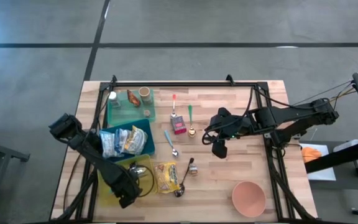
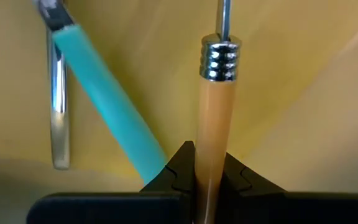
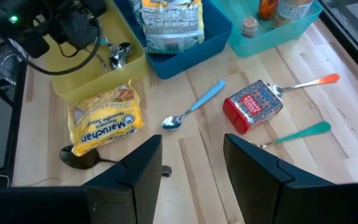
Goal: Pick & Place Food Item
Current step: Put the yellow spoon into the yellow bin
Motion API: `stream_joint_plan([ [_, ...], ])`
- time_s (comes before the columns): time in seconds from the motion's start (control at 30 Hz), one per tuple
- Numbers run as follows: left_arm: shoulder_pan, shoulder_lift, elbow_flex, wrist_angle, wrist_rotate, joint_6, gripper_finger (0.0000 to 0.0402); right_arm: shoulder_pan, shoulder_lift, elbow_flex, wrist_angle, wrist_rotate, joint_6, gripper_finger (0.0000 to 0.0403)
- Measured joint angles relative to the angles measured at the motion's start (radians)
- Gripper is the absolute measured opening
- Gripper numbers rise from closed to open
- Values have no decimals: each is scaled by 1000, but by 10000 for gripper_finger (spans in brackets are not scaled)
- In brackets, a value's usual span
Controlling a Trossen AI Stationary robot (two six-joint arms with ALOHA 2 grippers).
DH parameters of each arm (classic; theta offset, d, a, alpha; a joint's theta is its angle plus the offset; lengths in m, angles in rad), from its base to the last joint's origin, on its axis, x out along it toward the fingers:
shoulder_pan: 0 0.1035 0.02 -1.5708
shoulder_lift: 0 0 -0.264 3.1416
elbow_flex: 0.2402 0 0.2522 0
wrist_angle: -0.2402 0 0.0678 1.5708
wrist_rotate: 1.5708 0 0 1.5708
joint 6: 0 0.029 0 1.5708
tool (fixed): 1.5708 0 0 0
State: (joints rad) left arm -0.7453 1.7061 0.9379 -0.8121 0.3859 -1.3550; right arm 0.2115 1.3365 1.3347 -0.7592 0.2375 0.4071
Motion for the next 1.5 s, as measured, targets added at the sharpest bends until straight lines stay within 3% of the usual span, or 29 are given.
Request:
stream_joint_plan([
  [0.47, 48, 0, -30, 46, 8, 48, 22, 0, 0, -3, -1, -11, -4, 171],
  [0.73, 57, 1, -69, 51, 105, 51, 27, 0, 0, -3, -1, -11, -13, 171],
  [1.5, 67, 1, -69, 56, 109, 76, 33, 0, 0, -4, -17, -11, -26, 171],
])
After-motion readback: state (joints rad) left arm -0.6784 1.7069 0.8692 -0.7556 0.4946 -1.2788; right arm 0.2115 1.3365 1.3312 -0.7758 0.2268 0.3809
